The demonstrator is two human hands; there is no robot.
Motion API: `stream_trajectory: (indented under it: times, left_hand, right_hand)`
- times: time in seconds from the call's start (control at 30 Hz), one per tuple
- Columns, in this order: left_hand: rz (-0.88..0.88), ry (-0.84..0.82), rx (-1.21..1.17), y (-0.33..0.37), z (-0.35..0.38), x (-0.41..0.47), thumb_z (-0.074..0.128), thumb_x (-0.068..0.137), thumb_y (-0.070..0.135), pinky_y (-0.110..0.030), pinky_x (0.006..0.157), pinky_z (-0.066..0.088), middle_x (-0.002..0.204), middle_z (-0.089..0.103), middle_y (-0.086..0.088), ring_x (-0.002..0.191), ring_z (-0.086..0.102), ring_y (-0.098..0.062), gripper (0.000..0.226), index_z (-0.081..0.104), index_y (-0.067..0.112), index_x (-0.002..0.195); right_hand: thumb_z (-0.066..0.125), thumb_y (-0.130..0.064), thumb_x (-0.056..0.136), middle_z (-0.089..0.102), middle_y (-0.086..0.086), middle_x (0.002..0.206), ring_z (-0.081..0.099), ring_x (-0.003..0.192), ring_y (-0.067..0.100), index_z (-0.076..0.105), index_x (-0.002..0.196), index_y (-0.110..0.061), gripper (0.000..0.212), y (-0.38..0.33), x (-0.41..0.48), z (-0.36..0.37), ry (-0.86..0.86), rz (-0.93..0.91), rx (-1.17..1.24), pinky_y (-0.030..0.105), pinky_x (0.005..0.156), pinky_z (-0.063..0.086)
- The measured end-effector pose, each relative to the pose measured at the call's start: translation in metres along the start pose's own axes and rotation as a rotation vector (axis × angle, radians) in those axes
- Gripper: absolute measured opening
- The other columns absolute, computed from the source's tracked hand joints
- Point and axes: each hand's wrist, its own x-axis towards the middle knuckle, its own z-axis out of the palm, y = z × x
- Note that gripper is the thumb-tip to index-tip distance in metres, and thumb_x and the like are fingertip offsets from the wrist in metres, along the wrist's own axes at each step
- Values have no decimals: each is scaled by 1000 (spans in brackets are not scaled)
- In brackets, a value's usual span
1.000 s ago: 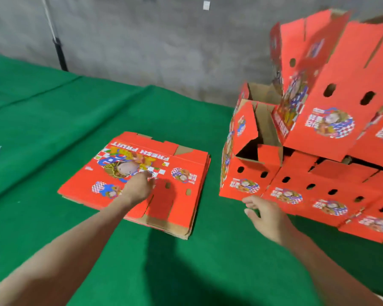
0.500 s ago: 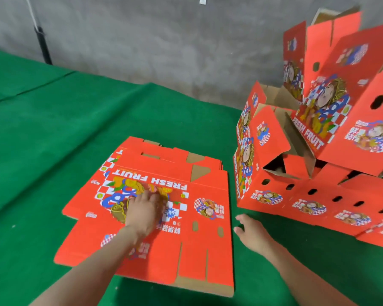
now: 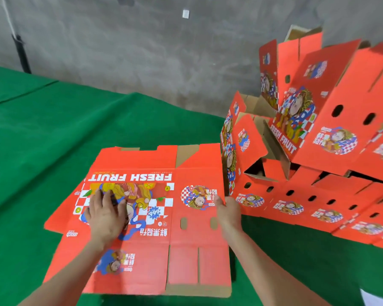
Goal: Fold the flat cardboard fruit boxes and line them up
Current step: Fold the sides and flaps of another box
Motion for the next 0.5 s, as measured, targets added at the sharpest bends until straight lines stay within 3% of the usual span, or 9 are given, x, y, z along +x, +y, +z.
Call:
stream_trajectory:
  times: [0.1, 0.23, 0.33, 0.43, 0.5]
  left_hand:
    - [-12, 132, -51, 17, -20, 12, 45, 78, 40, -59, 103, 27, 134, 40, -34, 125, 36, -50, 68, 51, -9, 124]
    - [-40, 215, -226, 39, -53, 40, 56, 90, 31, -52, 91, 38, 115, 53, -33, 107, 50, -47, 48, 47, -7, 117]
    - [-79, 63, -614, 66, -75, 46, 59, 93, 33, -36, 64, 48, 90, 59, -15, 67, 57, -27, 40, 51, 4, 120]
    - [34, -69, -859, 96, -88, 33, 60, 92, 23, -18, 56, 49, 72, 61, 0, 62, 52, -12, 10, 62, 15, 86]
    - [78, -223, -1013, 121, -92, 18, 59, 91, 12, -18, 53, 51, 66, 67, 7, 57, 59, -6, 8, 60, 16, 84]
  right_hand:
    - [54, -12, 96, 37, -3, 62, 34, 60, 13, 46, 72, -9, 26, -21, -7, -20, 18, -166, 115, 20, 50, 28]
    - [55, -10, 94, 34, -4, 61, 31, 49, 2, 48, 76, -5, 21, -28, -21, -74, 77, -308, 272, 13, 46, 29]
    - [55, -24, 86, 39, -13, 56, 36, 50, 2, 46, 70, -13, 21, -13, -28, -125, 121, -344, 279, 19, 50, 34]
    - [54, -12, 95, 42, -16, 61, 35, 54, 1, 44, 69, -13, 28, 16, -27, -173, 190, -353, 227, 23, 56, 32]
    - [52, -10, 96, 42, -3, 70, 35, 60, 2, 46, 72, -10, 25, 33, -29, -201, 226, -327, 187, 28, 63, 31]
